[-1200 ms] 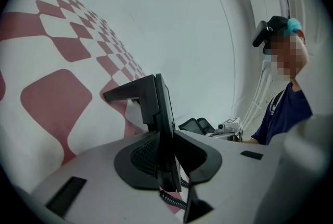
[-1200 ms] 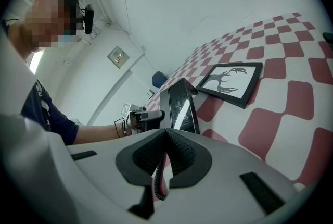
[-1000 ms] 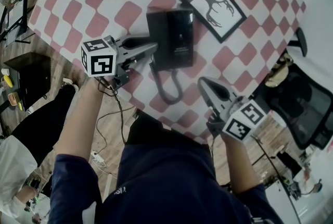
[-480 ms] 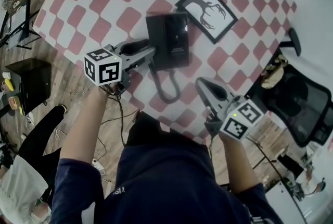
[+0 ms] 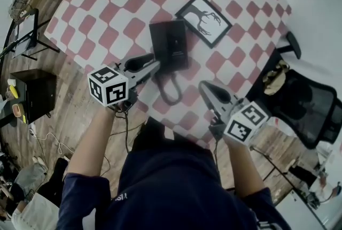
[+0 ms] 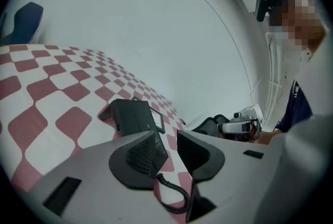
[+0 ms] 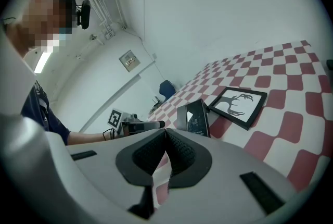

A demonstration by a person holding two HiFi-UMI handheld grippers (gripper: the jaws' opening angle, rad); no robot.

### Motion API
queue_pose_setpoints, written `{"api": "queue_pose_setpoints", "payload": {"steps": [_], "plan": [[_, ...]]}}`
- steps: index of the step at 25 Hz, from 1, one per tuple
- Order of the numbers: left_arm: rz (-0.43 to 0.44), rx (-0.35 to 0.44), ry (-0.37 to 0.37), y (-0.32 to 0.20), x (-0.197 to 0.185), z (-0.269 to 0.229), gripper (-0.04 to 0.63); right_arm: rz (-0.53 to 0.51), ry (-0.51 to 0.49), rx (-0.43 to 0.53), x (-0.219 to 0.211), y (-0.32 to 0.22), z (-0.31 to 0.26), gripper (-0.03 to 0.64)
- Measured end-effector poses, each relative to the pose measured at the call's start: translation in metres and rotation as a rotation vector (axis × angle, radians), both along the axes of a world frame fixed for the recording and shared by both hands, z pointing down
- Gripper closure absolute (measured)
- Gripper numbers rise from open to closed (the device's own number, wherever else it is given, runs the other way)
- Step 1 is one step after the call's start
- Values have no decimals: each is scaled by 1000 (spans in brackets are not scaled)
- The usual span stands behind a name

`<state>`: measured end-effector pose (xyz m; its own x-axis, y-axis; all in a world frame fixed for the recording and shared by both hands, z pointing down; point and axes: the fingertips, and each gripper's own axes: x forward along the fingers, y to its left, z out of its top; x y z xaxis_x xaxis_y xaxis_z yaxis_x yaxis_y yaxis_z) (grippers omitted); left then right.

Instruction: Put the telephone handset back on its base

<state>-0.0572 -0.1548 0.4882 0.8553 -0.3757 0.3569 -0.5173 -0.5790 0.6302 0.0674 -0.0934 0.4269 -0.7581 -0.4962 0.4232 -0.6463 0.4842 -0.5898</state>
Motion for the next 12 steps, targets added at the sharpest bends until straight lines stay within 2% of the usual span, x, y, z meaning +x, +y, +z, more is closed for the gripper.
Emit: {"api": "queue_pose_setpoints", "payload": {"steps": [6,12], "plan": [[-7,71,-14,27,11,-42,473,-2,0,59,3,12,-24,600],[-11,108,-11,52,17,-74,499,-15,-11,114,1,25,-44,600]]}}
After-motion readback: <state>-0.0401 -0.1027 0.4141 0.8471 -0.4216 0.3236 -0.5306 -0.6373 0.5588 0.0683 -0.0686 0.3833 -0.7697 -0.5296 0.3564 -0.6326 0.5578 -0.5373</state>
